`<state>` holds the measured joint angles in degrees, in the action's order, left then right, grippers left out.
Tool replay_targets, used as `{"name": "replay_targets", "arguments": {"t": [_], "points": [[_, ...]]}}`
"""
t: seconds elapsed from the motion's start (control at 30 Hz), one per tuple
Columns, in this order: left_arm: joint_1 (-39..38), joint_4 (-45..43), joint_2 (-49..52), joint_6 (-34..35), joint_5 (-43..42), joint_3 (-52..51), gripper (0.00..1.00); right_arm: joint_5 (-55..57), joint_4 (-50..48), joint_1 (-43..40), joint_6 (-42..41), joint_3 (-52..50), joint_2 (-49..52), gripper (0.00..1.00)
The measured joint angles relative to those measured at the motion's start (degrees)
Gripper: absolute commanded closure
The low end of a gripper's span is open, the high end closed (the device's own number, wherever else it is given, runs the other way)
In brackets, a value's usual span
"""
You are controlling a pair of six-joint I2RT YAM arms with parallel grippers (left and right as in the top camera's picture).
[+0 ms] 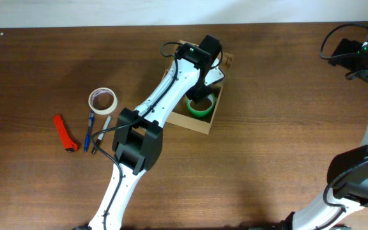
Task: Pack container
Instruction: 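Lower the green tape into the box and open the left gripper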
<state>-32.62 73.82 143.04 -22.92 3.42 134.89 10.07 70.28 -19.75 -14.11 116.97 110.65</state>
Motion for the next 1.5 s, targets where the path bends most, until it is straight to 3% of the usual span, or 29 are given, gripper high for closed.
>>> {"name": "replay_targets", "arguments": {"t": [0.83, 0.87, 0.9, 0.93, 1.5], "points": [[0.0, 0.4, 0.0, 0.0, 0.0, 0.0, 0.98, 0.0, 0.0, 0.0, 0.0, 0.0, 0.0, 0.01], [0.0, 0.5, 0.0, 0.0, 0.0, 0.0, 0.93, 0.0, 0.0, 0.0, 0.0, 0.0, 0.0, 0.01], [0.0, 0.7, 0.0, 0.0, 0.0, 0.0, 0.81, 0.0, 0.0, 0.0, 0.0, 0.0, 0.0, 0.01], [0.0, 1.0, 0.0, 0.0, 0.0, 0.0, 0.78, 0.0, 0.0, 0.0, 0.0, 0.0, 0.0, 0.01], [0.0, 5.2, -0.3, 0.4, 2.5, 0.0, 0.72, 0.0, 0.0, 0.0, 0.0, 0.0, 0.0, 0.01]]}}
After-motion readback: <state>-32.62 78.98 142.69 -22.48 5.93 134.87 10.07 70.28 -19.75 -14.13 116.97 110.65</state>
